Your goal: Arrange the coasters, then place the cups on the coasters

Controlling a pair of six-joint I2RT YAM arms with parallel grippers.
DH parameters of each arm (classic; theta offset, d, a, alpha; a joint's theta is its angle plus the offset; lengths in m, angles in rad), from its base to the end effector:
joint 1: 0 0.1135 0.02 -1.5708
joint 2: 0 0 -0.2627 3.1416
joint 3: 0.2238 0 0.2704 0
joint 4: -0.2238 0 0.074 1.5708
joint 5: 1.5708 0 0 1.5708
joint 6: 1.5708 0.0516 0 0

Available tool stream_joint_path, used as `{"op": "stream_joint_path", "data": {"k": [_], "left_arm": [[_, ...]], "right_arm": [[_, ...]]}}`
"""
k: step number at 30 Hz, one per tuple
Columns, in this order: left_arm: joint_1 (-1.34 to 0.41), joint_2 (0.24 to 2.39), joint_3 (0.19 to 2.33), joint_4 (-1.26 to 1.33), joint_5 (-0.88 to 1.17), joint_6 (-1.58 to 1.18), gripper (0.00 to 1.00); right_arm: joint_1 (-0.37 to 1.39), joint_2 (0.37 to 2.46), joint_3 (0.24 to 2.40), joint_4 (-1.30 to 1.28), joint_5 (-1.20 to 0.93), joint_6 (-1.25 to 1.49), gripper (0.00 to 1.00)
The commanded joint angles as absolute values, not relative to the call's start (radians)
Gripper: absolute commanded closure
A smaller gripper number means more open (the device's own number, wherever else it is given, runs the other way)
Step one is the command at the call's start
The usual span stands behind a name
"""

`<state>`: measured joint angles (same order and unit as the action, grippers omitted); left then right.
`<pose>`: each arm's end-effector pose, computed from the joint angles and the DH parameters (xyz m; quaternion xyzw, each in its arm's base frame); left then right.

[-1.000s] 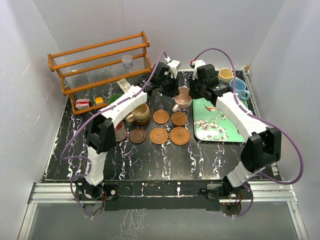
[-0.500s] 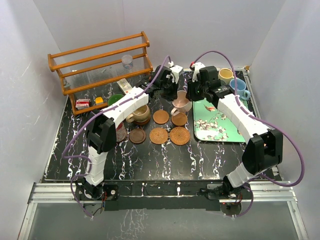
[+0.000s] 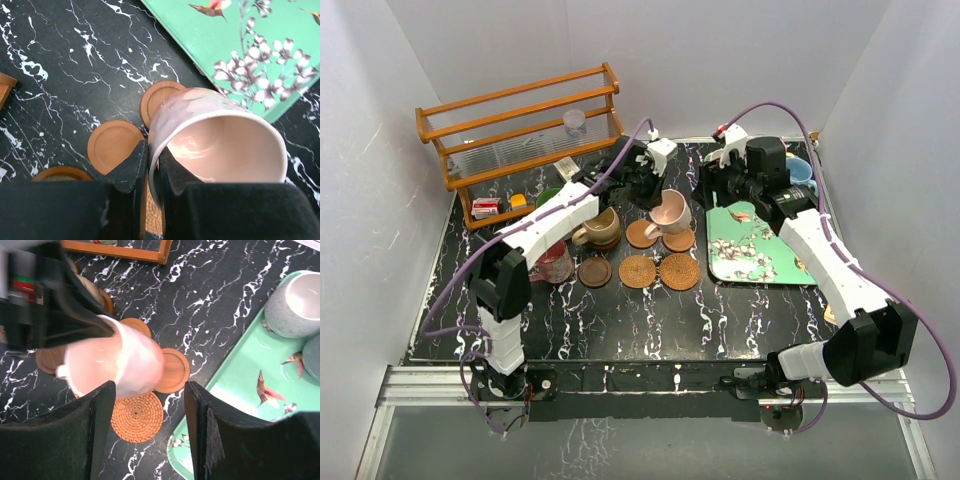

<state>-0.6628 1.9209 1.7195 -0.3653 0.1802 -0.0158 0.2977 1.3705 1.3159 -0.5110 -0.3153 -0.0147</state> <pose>0.3772 -0.3062 0.2993 0.3186 0.8140 -0.2339 0.4257 0.3186 0.1145 0.3505 -0.2093 0.8432 0.2033 0.4516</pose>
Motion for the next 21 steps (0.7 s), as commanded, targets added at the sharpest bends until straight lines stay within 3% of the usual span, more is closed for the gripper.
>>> {"op": "stream_joint_path", "data": {"k": [1, 10, 21], "left_arm": [[-0.658, 1.716, 1.679, -0.329, 0.276, 0.009, 1.0], [-0.657, 1.528, 1.538, -0.512, 0.309, 0.159, 1.0], [-0.597, 1.275, 1.249, -0.579, 0.281, 0.22, 1.0]], "right_arm": [[0.248, 1.284, 1.264, -0.437, -0.298, -0.094, 0.43], [0.14, 1.199, 1.059, -0.347, -0.151, -0.208, 0.35], [0.015, 1.131, 0.859, -0.231, -0.202, -0.22, 0.3]]}}
